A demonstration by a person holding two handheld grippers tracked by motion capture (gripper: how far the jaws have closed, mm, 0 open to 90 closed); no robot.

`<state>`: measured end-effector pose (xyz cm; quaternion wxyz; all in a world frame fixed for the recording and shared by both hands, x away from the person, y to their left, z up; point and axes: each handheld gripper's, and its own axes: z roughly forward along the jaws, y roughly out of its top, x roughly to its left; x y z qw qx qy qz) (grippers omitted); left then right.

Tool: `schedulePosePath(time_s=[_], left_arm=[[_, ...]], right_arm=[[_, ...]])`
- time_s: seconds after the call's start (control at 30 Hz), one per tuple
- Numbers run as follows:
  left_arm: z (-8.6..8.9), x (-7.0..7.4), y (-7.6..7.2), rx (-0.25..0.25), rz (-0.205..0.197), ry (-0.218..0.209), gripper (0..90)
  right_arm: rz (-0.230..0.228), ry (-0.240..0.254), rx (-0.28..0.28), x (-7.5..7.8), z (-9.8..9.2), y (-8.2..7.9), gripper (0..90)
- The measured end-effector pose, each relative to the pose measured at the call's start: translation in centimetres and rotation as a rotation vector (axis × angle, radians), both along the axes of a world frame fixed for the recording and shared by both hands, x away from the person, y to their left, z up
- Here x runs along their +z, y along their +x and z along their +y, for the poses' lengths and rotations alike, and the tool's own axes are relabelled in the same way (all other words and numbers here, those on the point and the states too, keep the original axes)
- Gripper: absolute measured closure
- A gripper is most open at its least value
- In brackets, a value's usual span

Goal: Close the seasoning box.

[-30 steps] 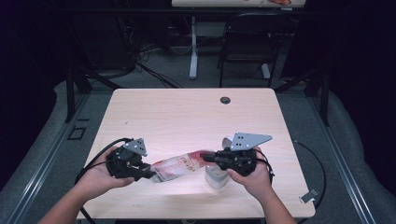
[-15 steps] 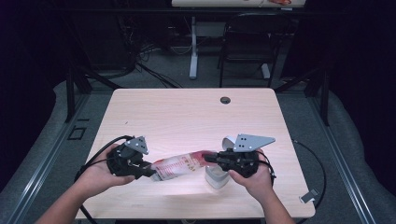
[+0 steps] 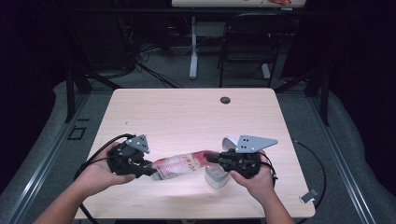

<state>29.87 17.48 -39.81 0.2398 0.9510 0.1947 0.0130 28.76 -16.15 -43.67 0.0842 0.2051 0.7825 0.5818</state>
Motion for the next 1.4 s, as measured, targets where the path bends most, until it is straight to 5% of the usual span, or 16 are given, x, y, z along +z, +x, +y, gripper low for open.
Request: schedulePosePath(time_s=[0.97, 1.4], left_arm=[[-0.4, 1.6, 0.0, -0.012, -0.015, 0.012, 77.1], [-0.7, 2.3, 0.1, -0.022, -0.023, 0.018, 77.2]], right_arm=[[0.033, 0.01, -0.001, -0.3, -0.6, 0.2, 86.7], [0.061, -0.032, -0.009, -0.7, -0.8, 0.7, 80.0]])
